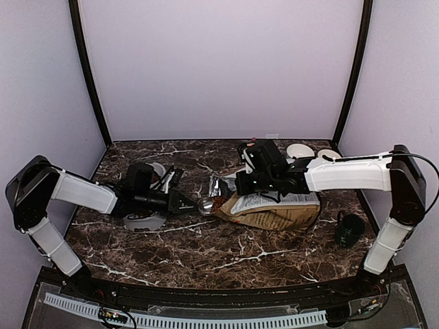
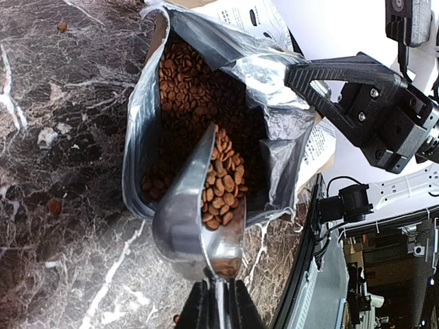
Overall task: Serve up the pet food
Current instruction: Collect the pet food from the pet food bag, then place the pet food in the pet food bowl.
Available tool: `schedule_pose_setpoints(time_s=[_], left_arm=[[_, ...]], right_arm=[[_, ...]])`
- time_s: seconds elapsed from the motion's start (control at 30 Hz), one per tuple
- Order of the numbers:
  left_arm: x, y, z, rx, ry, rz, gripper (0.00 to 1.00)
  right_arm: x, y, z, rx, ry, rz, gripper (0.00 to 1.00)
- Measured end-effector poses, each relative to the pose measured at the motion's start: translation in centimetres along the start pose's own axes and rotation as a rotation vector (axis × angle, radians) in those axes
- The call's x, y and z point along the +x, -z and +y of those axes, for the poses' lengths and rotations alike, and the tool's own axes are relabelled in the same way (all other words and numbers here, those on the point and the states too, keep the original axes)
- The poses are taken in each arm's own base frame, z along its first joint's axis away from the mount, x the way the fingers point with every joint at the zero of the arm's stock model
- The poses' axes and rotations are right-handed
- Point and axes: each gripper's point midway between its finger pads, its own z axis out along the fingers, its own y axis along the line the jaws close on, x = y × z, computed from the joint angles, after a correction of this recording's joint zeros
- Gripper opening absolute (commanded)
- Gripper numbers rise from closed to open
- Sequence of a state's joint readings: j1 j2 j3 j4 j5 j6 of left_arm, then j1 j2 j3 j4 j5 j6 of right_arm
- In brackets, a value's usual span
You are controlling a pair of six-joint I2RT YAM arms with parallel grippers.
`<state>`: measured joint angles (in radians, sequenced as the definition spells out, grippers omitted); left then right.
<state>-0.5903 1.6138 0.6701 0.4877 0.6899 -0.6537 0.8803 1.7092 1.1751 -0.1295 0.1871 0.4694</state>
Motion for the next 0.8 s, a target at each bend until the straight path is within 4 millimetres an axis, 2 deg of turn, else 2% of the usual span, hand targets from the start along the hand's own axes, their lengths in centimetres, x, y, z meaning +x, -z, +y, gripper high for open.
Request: schedule_pose_setpoints(time_s=[0.47,0.8], left_arm=[[0.3,1.8,-0.3,0.040,0.056,-0.059,0.00],[-0.6,2.9,-2.2,0.115,0.051,-0.100,0.00]], right_arm=[[0.0,0.0,0.0,0.002,0.001,0.004,0.00],[-0.2,0.2,0.0,0.006,0.002,0.012,0.00]])
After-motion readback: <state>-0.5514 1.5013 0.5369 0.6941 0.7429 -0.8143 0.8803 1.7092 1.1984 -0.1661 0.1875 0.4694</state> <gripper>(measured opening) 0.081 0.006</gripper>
